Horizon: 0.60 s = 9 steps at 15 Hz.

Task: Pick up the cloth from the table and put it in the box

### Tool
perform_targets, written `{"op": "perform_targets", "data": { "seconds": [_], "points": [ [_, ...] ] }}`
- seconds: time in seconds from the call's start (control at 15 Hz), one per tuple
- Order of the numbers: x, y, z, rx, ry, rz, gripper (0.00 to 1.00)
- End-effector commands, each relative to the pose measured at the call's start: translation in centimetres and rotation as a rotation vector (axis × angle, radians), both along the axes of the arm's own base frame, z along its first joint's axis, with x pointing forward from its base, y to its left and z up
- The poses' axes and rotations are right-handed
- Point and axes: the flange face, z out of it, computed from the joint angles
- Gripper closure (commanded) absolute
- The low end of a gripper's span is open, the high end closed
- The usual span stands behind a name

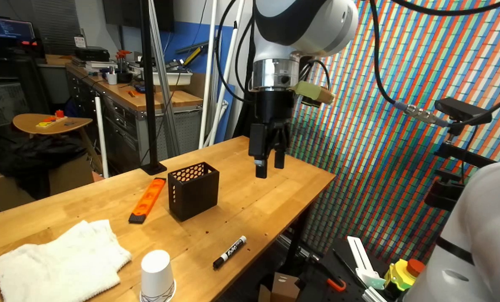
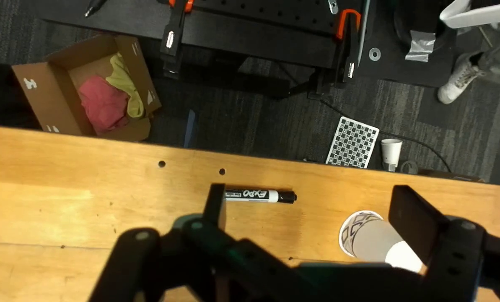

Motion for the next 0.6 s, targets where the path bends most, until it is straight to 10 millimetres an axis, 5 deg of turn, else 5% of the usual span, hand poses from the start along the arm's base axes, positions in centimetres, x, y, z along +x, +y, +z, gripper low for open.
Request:
{"op": "perform_targets", "data": {
  "seconds": [0.0, 0.53],
  "points": [
    [3.2, 4.7, 0.9, -0.020, -0.017, 0.121, 0.00],
    [10.7, 14.9, 0.0, -0.053, -0.163, 0.473, 0.00]
  ]
}}
